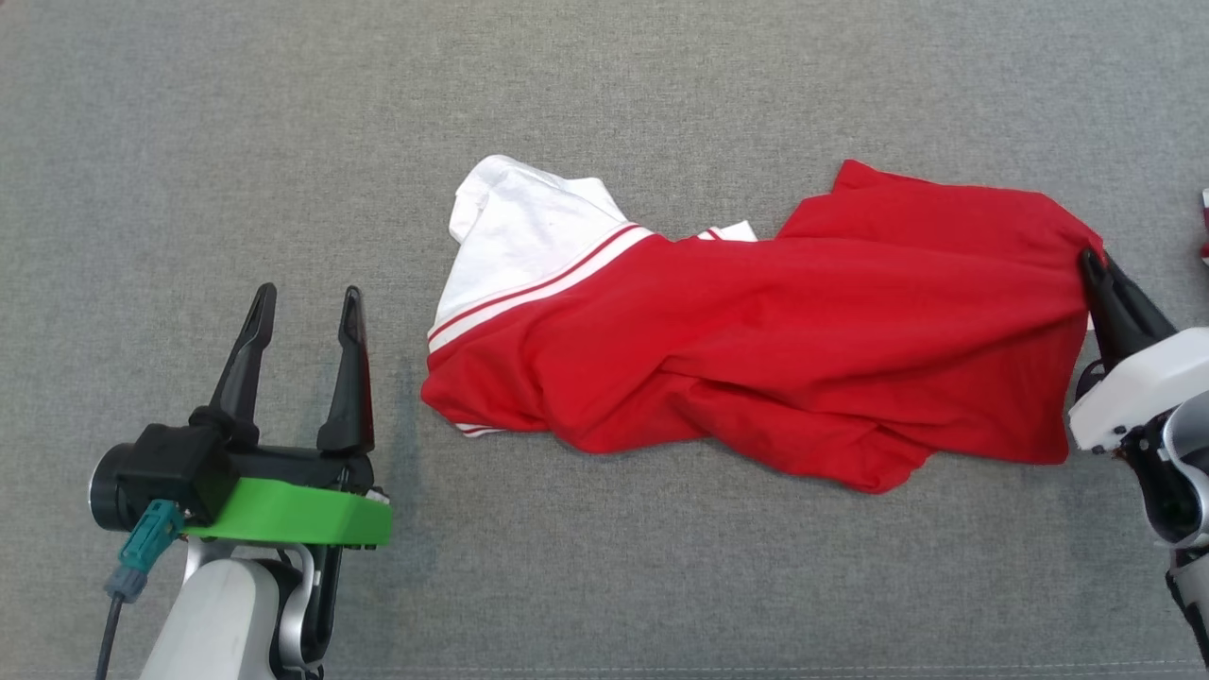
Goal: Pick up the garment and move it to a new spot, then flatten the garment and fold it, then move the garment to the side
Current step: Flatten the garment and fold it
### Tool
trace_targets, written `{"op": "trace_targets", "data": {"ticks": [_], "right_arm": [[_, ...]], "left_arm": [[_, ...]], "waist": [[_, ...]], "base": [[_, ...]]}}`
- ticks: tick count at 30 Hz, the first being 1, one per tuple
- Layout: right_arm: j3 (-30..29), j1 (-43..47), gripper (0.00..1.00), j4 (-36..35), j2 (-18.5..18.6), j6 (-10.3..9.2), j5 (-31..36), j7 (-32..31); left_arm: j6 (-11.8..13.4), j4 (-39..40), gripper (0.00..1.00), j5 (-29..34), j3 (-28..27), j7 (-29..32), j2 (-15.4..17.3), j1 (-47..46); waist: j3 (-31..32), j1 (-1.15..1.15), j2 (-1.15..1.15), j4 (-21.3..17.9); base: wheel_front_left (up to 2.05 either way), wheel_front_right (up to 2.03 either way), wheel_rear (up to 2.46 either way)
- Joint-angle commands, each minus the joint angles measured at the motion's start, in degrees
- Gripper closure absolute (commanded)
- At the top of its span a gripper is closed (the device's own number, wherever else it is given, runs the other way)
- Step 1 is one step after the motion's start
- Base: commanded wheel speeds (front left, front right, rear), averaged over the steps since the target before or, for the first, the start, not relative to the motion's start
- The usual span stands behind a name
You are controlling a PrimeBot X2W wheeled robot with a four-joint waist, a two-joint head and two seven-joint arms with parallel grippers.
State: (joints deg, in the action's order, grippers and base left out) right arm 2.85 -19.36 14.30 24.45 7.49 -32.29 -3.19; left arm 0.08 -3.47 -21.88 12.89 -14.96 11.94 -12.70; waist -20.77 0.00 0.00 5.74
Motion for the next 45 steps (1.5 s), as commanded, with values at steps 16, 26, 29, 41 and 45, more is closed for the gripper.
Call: {"op": "trace_targets", "data": {"ticks": [16,26,29,41,45], "right_arm": [[-5.6,7.9,0.0,-2.5,-8.7,0.0,8.7,15.2],[-4.9,12.2,0.0,-14.2,-14.9,-0.01,19.3,14.6],[-4.1,13.8,0.0,-15.9,-16.2,-0.01,20.3,13.7],[-3.8,15.7,0.0,-17.1,-17.2,0.0,20.3,12.7],[-3.9,15.5,0.0,-17.3,-17.3,-0.01,20.1,12.6]], "left_arm": [[1.8,1.1,0.0,-0.5,-1.2,0.4,1.5,2.8],[3.7,4.0,0.0,-0.2,-1.5,2.4,2.9,5.9],[4.1,4.6,0.0,-0.2,-1.4,2.9,3.2,6.8],[4.4,5.8,0.0,-0.7,-1.0,3.9,3.8,7.6],[4.5,6.0,0.0,-0.8,-0.9,4.0,3.8,7.5]], "waist": [[3.6,0.0,0.0,-1.4],[7.5,0.0,0.0,-2.7],[8.1,0.0,0.0,-3.0],[8.2,0.0,0.0,-3.2],[8.1,0.0,0.0,-3.0]], "base": [[0.0,0.0,0.0],[0.0,0.0,0.0],[0.0,0.0,0.0],[0.0,0.0,0.0],[0.0,0.0,0.0]]}}
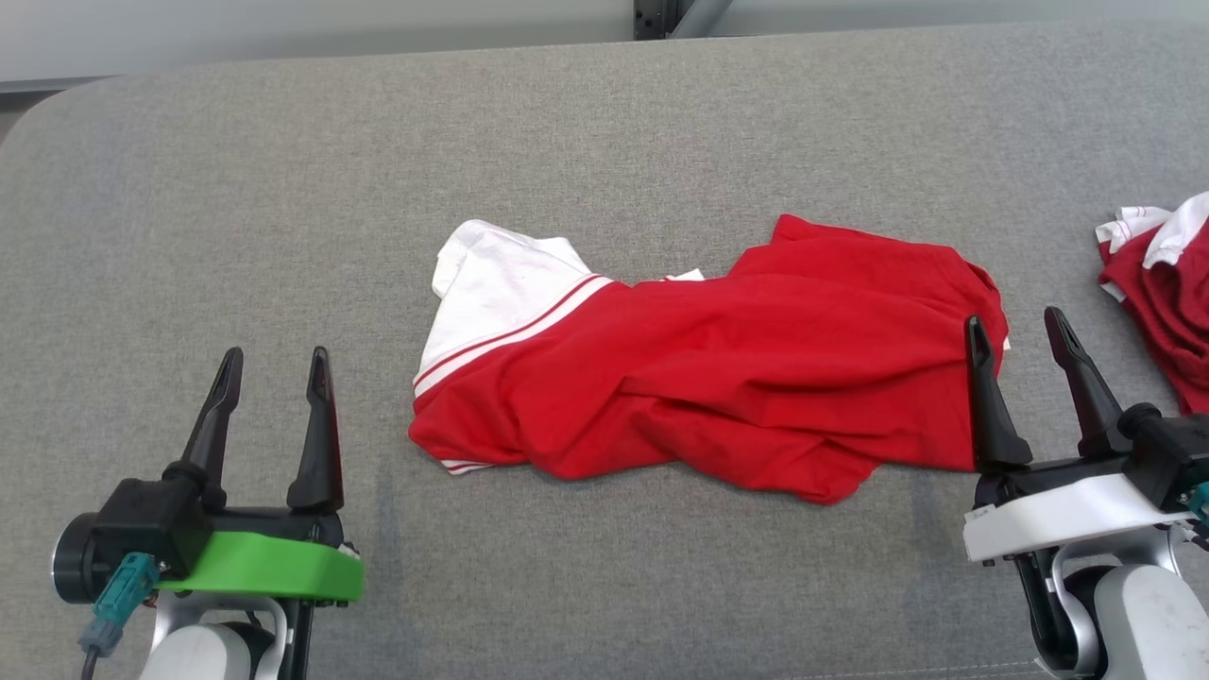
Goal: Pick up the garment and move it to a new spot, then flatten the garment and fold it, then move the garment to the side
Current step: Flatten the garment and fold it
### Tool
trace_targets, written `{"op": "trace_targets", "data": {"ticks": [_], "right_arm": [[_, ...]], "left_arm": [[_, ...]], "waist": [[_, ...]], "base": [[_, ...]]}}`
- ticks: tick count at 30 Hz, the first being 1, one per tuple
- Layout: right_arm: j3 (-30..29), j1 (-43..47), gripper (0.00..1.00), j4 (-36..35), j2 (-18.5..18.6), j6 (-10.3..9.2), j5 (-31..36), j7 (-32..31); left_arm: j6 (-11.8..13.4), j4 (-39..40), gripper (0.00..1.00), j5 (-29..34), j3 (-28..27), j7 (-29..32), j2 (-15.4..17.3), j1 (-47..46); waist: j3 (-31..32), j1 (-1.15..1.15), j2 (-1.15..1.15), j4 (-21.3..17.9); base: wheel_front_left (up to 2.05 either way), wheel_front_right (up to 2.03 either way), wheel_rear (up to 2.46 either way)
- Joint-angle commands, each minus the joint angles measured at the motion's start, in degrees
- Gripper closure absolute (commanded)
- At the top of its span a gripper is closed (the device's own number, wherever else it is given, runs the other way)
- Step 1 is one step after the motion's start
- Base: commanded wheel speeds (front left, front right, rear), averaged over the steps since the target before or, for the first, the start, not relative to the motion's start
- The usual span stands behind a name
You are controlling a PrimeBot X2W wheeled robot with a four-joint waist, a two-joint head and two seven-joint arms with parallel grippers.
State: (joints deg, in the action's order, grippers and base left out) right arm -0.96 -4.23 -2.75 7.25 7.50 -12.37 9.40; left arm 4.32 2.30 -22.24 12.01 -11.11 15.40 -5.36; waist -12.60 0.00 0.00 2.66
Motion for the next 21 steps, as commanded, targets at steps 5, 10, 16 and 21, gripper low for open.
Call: {"op": "trace_targets", "data": {"ticks": [5,10,16,21], "right_arm": [[0.4,-0.6,0.0,-0.6,0.1,-0.02,-0.3,-0.2],[1.3,-2.2,0.0,-1.1,0.1,-0.02,-0.3,-0.3],[3.9,-4.9,0.0,-0.7,-0.5,-0.02,-0.4,0.4],[5.6,-6.5,0.0,1.2,-1.0,-0.02,-1.0,1.5]], "left_arm": [[-0.4,1.1,0.0,-1.0,0.3,1.0,0.4,-2.2],[-2.8,1.3,0.0,-1.5,1.5,3.9,1.3,-8.9],[-8.9,-6.7,0.0,-5.5,4.9,13.5,2.4,-20.9],[-11.1,-15.7,0.0,-8.9,7.9,19.5,3.8,-27.6]], "waist": [[-1.1,0.0,0.0,-0.2],[-4.0,0.0,0.0,-1.5],[-9.1,0.0,0.0,-5.3],[-11.0,0.0,0.0,-8.6]], "base": [[0.0,0.0,0.0],[0.0,0.0,0.0],[0.0,0.0,0.0],[0.0,0.0,0.0]]}}
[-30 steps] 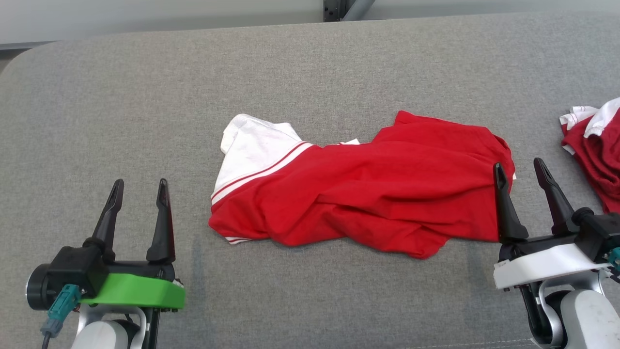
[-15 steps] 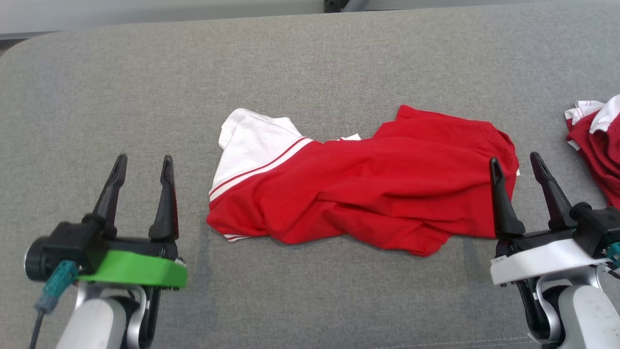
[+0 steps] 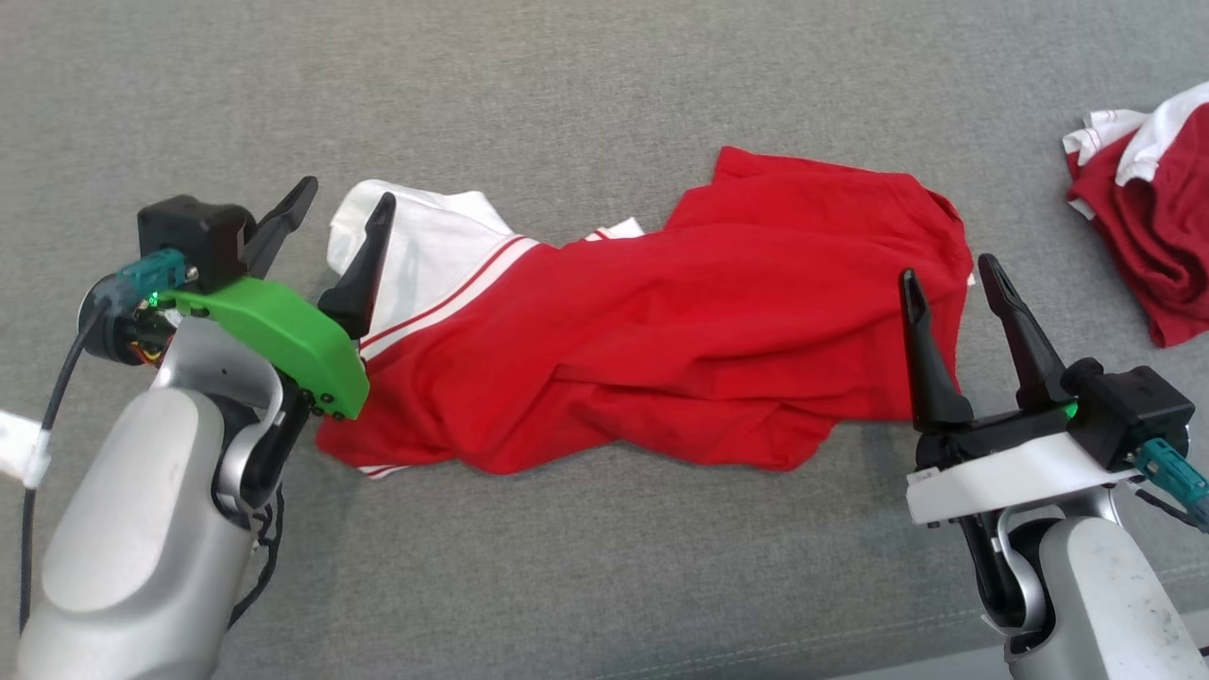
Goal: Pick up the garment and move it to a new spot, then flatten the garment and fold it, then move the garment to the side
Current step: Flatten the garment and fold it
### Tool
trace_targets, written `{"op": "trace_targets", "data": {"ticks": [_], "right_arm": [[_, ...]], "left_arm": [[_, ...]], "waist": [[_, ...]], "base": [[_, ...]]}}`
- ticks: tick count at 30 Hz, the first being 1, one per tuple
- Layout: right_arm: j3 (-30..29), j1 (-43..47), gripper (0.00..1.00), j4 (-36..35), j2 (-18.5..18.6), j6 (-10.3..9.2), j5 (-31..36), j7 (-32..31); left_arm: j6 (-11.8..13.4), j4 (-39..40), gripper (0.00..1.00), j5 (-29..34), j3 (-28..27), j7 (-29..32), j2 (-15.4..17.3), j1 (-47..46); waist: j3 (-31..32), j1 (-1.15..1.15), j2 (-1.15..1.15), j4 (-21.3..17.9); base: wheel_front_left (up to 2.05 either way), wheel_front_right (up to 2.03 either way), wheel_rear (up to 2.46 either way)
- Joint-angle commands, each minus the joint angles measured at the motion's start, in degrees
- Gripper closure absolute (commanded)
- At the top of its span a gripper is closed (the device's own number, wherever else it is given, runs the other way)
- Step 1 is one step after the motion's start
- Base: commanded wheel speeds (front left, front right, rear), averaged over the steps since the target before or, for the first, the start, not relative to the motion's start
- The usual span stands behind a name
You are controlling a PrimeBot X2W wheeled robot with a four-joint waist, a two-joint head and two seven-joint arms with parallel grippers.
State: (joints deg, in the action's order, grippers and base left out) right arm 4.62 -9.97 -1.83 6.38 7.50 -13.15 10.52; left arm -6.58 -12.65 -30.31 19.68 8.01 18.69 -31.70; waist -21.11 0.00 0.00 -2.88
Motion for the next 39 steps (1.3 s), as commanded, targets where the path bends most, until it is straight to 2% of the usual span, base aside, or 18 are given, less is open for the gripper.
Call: {"op": "trace_targets", "data": {"ticks": [1,11,12,13,14,18,23,29,33,36,39], "right_arm": [[0.3,-1.0,0.0,0.6,-0.2,-0.01,-0.3,0.6],[1.1,-2.1,0.0,3.6,-0.9,-0.01,-1.5,2.3],[1.2,-2.1,0.0,3.8,-0.9,-0.02,-1.6,2.4],[1.1,-2.1,0.0,3.9,-0.9,-0.01,-1.7,2.4],[0.9,-2.1,0.0,4.0,-0.9,-0.02,-1.8,2.5],[0.5,-2.3,0.0,4.2,-1.0,-0.01,-2.2,3.0],[-0.1,-2.4,0.0,4.2,-0.8,-0.02,-2.4,3.2],[-1.0,-2.8,0.0,4.1,-0.5,-0.02,-2.5,3.4],[-2.3,-2.1,0.0,3.8,-0.3,-0.01,-2.2,3.0],[-3.2,-1.0,0.0,3.3,-0.2,-0.01,-1.9,2.5],[-4.1,-0.1,0.0,2.8,-0.2,-0.02,-1.9,2.0]], "left_arm": [[-0.5,-2.3,0.0,-1.2,0.9,1.5,1.0,-2.3],[-1.0,-13.9,0.0,-6.9,7.9,10.9,6.3,-10.2],[-0.9,-14.3,0.37,-7.9,8.6,11.9,6.6,-10.5],[-0.9,-14.2,0.78,-8.4,9.3,12.5,7.0,-10.7],[-0.9,-13.9,1.0,-8.8,10.1,12.7,7.4,-10.7],[-1.0,-12.1,1.0,-8.8,10.9,10.4,9.2,-11.5],[-0.5,-9.5,1.0,-6.3,9.5,3.3,10.4,-12.8],[1.9,-4.7,1.0,-2.3,7.3,-6.2,11.0,-16.1],[4.0,0.8,1.0,0.1,6.5,-10.5,11.5,-16.1],[6.4,6.4,1.0,0.6,6.3,-12.4,12.2,-10.5],[10.3,12.7,1.0,0.2,5.3,-14.7,12.8,-2.2]], "waist": [[-2.8,0.0,0.0,-3.6],[-4.2,0.0,0.0,-6.4],[-4.2,0.0,0.0,-6.5],[-4.2,0.0,0.0,-6.4],[-4.2,0.0,0.0,-6.3],[-4.0,0.0,0.0,-5.8],[-3.4,0.0,0.0,-4.9],[-2.5,0.0,0.0,-4.0],[-1.5,0.0,0.0,-2.6],[-0.6,0.0,0.0,-1.3],[0.2,0.0,0.0,-0.1]], "base": [[0.0,0.0,0.0],[0.0,0.0,0.0],[0.0,0.0,0.0],[0.0,0.0,0.0],[0.0,0.0,0.0],[0.0,0.0,0.0],[0.0,0.0,0.0],[0.0,0.0,0.0],[0.0,0.0,0.0],[0.0,0.0,0.0],[0.0,0.0,0.0]]}}
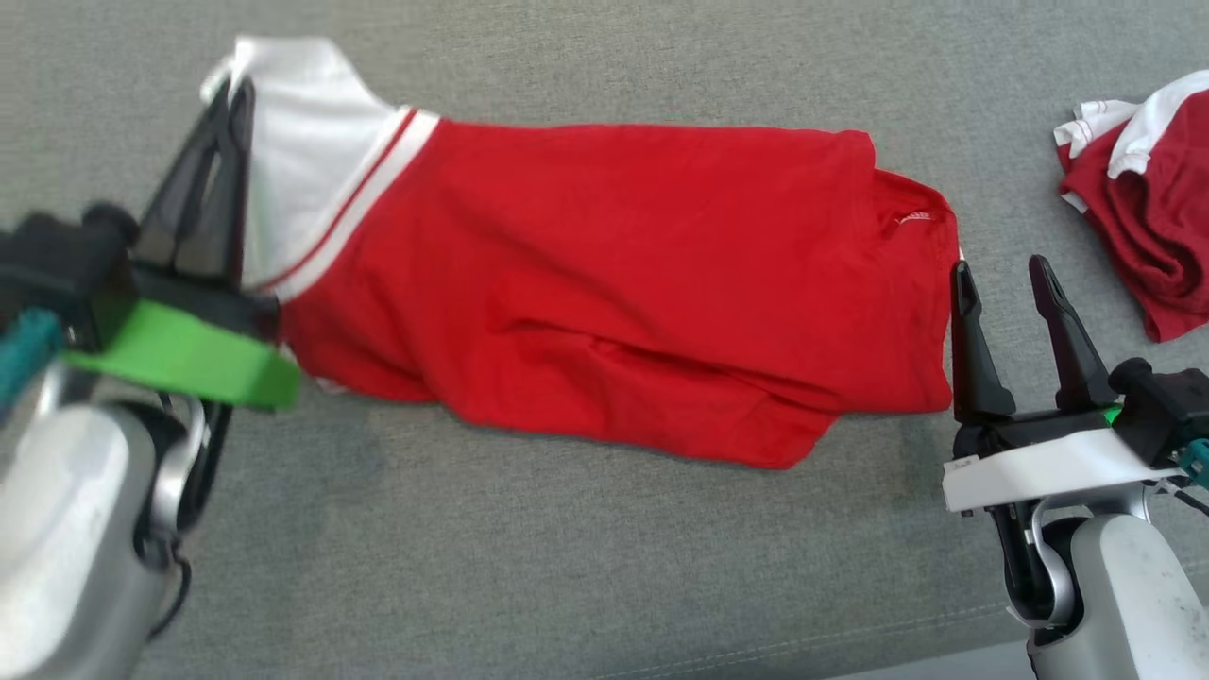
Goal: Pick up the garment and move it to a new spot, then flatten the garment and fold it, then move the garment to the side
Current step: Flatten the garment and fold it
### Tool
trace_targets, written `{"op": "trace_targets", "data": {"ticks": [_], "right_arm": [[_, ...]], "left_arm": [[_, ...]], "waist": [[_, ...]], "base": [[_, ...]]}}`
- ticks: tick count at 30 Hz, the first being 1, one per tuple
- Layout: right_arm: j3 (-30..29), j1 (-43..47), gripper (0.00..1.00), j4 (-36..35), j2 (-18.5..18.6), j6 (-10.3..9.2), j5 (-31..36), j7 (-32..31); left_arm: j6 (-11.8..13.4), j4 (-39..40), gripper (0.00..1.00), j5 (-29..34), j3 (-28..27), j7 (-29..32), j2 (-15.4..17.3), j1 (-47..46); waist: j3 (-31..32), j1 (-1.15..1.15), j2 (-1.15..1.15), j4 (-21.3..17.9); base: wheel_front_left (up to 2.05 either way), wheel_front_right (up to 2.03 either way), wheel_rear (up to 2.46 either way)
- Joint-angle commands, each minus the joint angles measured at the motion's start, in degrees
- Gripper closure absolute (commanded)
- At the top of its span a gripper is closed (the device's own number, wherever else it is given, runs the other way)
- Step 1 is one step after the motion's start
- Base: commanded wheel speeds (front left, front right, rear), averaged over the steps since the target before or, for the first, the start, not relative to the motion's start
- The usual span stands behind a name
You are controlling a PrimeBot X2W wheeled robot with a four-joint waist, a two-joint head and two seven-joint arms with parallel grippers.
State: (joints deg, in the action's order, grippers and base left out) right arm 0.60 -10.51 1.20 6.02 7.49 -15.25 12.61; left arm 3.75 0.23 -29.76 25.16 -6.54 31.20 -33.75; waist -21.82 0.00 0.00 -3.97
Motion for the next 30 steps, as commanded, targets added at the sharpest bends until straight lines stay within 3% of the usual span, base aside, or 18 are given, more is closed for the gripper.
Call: {"op": "trace_targets", "data": {"ticks": [1,4,8,14,18,19,20,21,30], "right_arm": [[-0.3,0.8,0.0,-0.4,0.3,0.0,0.3,-0.4],[-1.4,2.0,0.0,-1.1,0.5,0.0,0.2,-1.3],[-2.7,3.2,0.0,-2.3,0.5,-0.01,0.1,-2.9],[-3.8,4.2,0.0,-3.6,0.6,-0.01,-0.3,-4.5],[-4.0,4.5,0.0,-4.1,0.4,0.0,-0.2,-5.3],[-4.0,4.5,0.0,-4.2,0.3,0.0,-0.2,-5.4],[-4.2,4.5,0.0,-4.4,0.2,-0.01,-0.1,-5.3],[-4.3,4.4,0.0,-4.6,0.1,0.0,0.1,-5.2],[-4.5,4.2,0.0,-4.7,-0.8,0.0,1.9,-4.5]], "left_arm": [[1.5,1.4,1.0,-0.8,-0.5,-1.0,0.3,3.3],[4.9,4.8,1.0,-2.3,-1.1,-3.8,-0.8,13.8],[7.2,5.5,1.0,-4.5,-0.2,-6.5,-4.0,23.4],[5.2,-0.7,1.0,-5.4,1.2,-8.3,-10.1,28.5],[2.2,-5.8,1.0,-6.3,0.4,-8.7,-14.2,29.0],[1.8,-7.1,0.72,-6.1,0.0,-8.6,-14.7,29.1],[1.3,-7.1,0.17,-5.8,-1.4,-8.6,-15.8,28.8],[0.6,-7.0,0.0,-5.9,-2.5,-8.6,-16.9,28.8],[-2.6,-2.8,0.0,2.1,-11.5,-8.6,-19.9,29.0]], "waist": [[1.2,0.0,0.0,1.5],[1.8,0.0,0.0,3.2],[2.3,0.0,0.0,5.4],[3.1,0.0,0.0,7.5],[3.6,0.0,0.0,8.0],[3.7,0.0,0.0,8.0],[3.8,0.0,0.0,8.0],[3.9,0.0,0.0,8.0],[5.2,0.0,0.0,7.2]], "base": [[0.0,0.0,0.0],[0.0,0.0,0.0],[0.0,0.0,0.0],[0.0,0.0,0.0],[0.0,0.0,0.0],[0.0,0.0,0.0],[0.0,0.0,0.0],[0.0,0.0,0.0],[0.0,0.0,0.0]]}}
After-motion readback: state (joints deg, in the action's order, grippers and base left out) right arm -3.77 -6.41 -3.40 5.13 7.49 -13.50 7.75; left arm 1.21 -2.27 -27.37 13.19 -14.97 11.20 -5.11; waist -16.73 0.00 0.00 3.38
